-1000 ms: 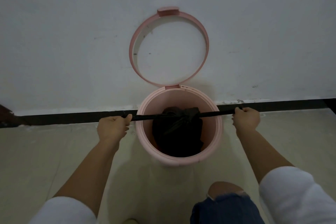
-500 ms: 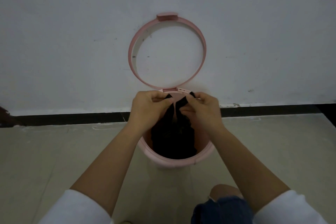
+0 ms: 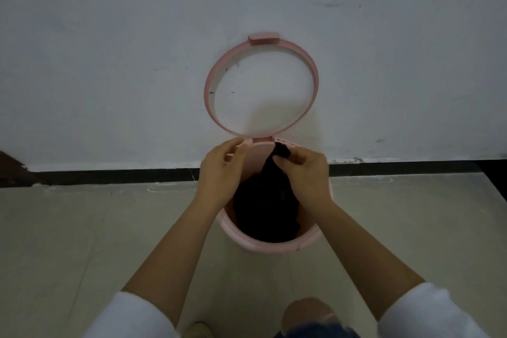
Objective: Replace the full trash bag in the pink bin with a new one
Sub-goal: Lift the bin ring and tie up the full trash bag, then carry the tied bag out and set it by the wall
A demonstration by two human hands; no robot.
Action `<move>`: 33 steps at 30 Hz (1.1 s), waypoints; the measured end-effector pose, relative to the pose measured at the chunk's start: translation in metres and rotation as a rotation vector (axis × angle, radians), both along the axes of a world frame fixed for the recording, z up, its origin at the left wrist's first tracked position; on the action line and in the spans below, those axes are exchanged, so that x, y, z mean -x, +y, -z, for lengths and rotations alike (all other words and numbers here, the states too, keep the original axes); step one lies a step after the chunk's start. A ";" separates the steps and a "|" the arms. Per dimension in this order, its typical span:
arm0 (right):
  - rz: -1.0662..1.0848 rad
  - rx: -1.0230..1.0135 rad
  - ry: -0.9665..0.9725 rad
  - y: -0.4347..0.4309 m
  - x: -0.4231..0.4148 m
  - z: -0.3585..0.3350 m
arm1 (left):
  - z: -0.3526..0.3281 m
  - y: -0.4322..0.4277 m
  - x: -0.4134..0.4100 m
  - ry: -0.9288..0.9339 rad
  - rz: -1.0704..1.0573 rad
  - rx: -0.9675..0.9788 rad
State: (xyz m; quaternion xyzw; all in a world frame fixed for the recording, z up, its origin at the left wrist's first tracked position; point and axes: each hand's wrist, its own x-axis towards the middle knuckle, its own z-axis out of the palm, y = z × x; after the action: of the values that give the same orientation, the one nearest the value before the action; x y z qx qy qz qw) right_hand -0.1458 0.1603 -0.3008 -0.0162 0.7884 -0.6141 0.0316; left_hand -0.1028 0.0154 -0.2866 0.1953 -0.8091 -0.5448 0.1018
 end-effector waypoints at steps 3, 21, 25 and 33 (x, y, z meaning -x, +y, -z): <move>-0.010 -0.052 -0.041 0.003 0.005 -0.048 | -0.023 -0.012 -0.012 -0.135 0.004 0.065; -0.634 -0.242 0.008 -0.100 -0.202 -0.486 | -0.420 -0.068 -0.324 -0.361 -0.280 0.245; -0.697 -0.234 0.012 -0.151 -0.282 -0.499 | -0.443 -0.108 -0.411 -0.387 -0.416 0.238; -0.960 -0.282 -0.025 -0.290 -0.437 -0.499 | -0.455 -0.221 -0.598 -0.558 -0.436 0.327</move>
State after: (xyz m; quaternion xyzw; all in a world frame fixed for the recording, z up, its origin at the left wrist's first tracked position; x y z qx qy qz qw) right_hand 0.2917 -0.1301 0.1983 -0.3654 0.7670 -0.4176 0.3221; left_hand 0.4956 -0.2061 0.1685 0.4847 -0.8212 -0.3004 0.0211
